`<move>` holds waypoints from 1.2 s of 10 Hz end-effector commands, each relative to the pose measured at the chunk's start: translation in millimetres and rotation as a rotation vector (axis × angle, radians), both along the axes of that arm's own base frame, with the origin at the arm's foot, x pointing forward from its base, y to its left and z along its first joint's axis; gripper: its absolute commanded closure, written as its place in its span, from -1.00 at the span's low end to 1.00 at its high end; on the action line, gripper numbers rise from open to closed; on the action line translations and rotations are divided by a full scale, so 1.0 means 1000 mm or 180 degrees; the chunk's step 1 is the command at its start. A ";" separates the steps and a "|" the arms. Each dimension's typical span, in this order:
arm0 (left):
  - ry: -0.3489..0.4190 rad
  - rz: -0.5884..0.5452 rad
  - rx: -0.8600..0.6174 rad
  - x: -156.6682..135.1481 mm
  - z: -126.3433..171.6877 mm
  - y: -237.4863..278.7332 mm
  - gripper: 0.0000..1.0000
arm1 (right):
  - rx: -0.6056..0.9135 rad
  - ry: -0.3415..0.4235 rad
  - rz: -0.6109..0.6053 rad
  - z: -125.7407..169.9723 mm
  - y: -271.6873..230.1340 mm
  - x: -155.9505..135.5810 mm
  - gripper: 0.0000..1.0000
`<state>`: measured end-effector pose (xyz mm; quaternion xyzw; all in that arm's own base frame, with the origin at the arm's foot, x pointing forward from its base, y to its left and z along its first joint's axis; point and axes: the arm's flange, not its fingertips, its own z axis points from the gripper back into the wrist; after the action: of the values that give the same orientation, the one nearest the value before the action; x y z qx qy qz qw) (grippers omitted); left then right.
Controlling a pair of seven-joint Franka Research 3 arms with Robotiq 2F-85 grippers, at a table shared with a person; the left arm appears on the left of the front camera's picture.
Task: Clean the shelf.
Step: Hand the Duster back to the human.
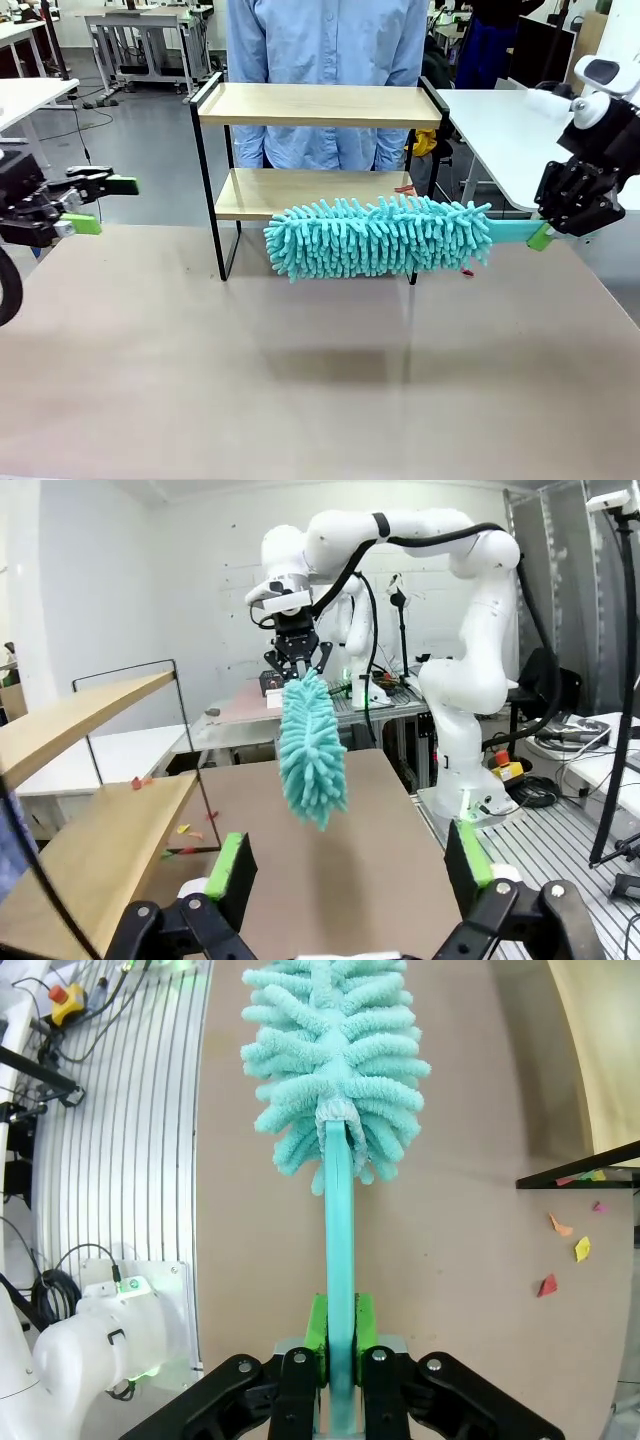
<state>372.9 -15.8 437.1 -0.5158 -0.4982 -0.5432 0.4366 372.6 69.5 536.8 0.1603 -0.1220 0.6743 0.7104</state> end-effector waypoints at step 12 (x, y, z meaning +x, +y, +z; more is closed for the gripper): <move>0.0428 0.0220 0.0419 0.031 -0.013 -0.200 -1.00 | 0.0132 -0.0007 0.0044 0.002 -0.001 -0.001 0.74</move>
<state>399.8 -205.6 421.7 -0.5032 -0.4443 -0.5320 0.5161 372.3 70.2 536.8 0.1634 -0.1239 0.6723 0.7113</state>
